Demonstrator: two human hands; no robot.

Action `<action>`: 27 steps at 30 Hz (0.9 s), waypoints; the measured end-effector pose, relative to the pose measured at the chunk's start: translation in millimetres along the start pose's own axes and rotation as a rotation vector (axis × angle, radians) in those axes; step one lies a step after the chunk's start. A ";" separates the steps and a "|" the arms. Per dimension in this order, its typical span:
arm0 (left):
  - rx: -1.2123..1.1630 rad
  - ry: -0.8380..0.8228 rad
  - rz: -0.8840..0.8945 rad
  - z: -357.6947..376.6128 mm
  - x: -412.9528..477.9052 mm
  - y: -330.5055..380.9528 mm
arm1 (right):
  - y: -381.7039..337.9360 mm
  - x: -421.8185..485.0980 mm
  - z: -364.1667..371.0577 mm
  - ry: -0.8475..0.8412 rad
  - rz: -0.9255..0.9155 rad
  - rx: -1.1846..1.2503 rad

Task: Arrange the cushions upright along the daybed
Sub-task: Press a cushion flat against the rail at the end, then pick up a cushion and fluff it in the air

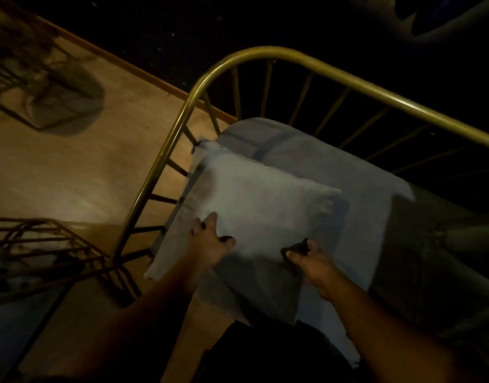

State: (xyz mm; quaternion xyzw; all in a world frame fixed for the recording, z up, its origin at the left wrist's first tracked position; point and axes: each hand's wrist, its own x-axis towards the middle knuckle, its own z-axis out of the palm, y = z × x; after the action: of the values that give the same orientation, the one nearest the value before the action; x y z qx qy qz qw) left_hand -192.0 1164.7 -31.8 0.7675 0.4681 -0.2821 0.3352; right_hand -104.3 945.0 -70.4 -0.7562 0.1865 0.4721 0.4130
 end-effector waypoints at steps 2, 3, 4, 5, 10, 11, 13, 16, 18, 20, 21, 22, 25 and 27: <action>-0.059 -0.022 0.102 0.2 -12.4 10.2 | -10.1 -18.5 -11.4 0.004 -0.071 -0.018; -0.083 -0.042 0.155 -0.8 -19.9 18.2 | -15.3 -29.5 -19.3 0.011 -0.099 -0.021; -0.103 -0.068 0.192 -1.3 -27.3 26.4 | -20.6 -40.0 -26.3 0.014 -0.121 0.001; -0.123 -0.086 0.237 -1.9 -35.2 36.9 | -25.3 -51.3 -35.3 0.026 -0.150 0.019; -0.033 -0.112 0.509 2.5 -94.5 108.7 | -32.6 -114.0 -105.6 0.146 -0.383 0.066; -0.058 -0.121 0.556 7.3 -109.0 125.3 | -31.7 -126.7 -121.2 0.170 -0.420 0.083; -0.110 -0.151 0.657 23.3 -141.1 159.7 | -25.7 -150.9 -154.0 0.222 -0.480 0.117; -0.137 -0.204 0.840 56.4 -192.9 210.8 | -8.6 -184.9 -207.8 0.304 -0.552 0.189; -0.105 -0.232 0.941 79.8 -224.5 240.5 | 6.5 -207.6 -245.7 0.378 -0.592 0.210; -0.068 -0.244 1.007 106.2 -250.9 266.1 | 26.7 -227.0 -284.2 0.472 -0.612 0.226; -0.051 -0.254 1.041 120.1 -262.4 277.0 | 38.9 -233.4 -303.1 0.526 -0.617 0.240; -0.038 -0.256 1.065 134.6 -272.5 286.9 | 52.0 -238.8 -321.8 0.578 -0.617 0.259; 0.027 -0.242 1.078 176.7 -298.6 307.9 | 91.4 -243.0 -377.3 0.736 -0.581 0.251; 0.131 -0.217 1.079 211.9 -316.0 321.8 | 123.9 -243.8 -421.9 0.875 -0.533 0.207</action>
State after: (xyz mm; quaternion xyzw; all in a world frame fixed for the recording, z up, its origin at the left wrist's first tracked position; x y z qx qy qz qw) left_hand -52.4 723.9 154.1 0.8843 -0.0472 -0.1763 0.4298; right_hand -69.5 508.0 175.6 -0.8592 0.1885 -0.0306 0.4747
